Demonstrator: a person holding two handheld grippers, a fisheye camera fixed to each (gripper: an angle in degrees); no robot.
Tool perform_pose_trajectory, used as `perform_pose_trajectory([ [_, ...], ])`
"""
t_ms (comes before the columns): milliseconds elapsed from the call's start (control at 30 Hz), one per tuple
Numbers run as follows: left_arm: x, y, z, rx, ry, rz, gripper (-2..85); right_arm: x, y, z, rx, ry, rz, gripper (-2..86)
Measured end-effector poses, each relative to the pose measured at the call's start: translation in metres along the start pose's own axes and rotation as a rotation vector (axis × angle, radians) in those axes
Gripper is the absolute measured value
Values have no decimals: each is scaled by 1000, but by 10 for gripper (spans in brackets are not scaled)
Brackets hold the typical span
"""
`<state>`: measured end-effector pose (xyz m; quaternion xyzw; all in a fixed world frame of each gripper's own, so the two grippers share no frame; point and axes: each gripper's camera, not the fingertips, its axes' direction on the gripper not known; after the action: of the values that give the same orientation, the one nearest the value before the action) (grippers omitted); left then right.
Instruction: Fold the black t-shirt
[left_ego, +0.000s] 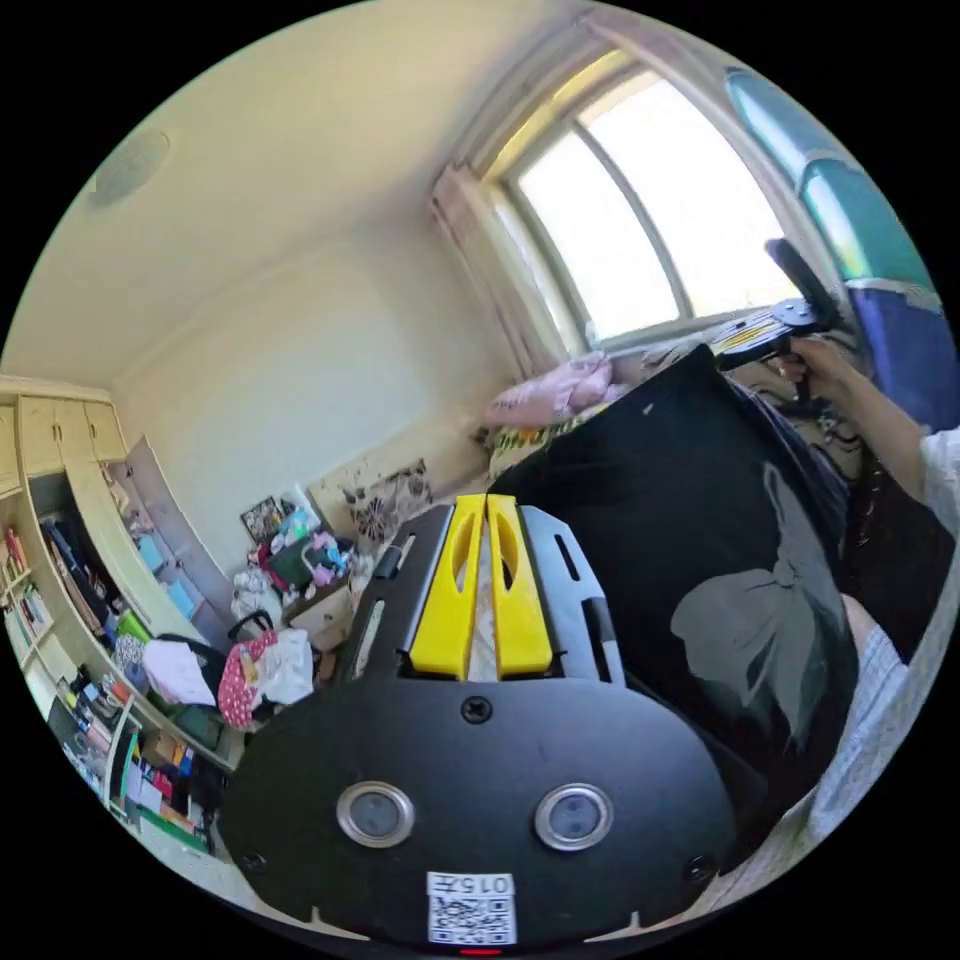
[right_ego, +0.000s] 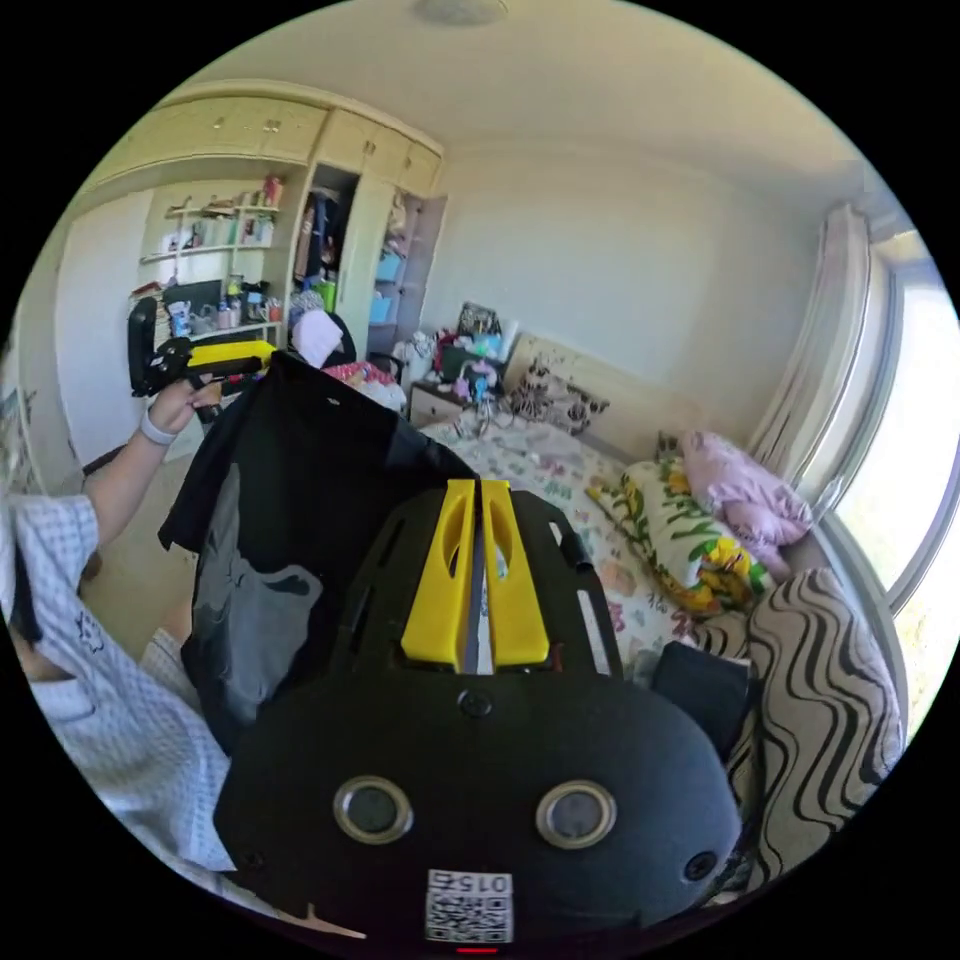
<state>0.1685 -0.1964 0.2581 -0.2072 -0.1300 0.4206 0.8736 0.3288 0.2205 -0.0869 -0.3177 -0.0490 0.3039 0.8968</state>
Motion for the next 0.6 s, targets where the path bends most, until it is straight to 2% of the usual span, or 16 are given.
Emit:
perform_pose_trajectory([
  [33,-2,-2,31,-43,-8,-14,-2,24,-8,43,-70,-18,46,-7],
  [100,-9,-4,154,-227,-25,-82,-1,59,-18,111,-178,-45,126,-4],
  [200,-9,21,266,-441,-59,-198,2,100,-24,214,-317,-31,216,13],
  [267,-3,46,294,-476,-47,-231,3,119,-7,269,-402,-110,299,31],
  [300,4,65,302,-485,34,-211,6,122,0,278,-427,-142,311,33],
  [433,29,148,301,-646,161,-129,23,124,83,290,-546,-308,233,48],
  [533,30,228,285,-826,293,-264,44,132,161,275,-683,-401,359,61],
  [600,22,281,275,-953,375,-452,66,139,201,263,-741,-473,486,65],
])
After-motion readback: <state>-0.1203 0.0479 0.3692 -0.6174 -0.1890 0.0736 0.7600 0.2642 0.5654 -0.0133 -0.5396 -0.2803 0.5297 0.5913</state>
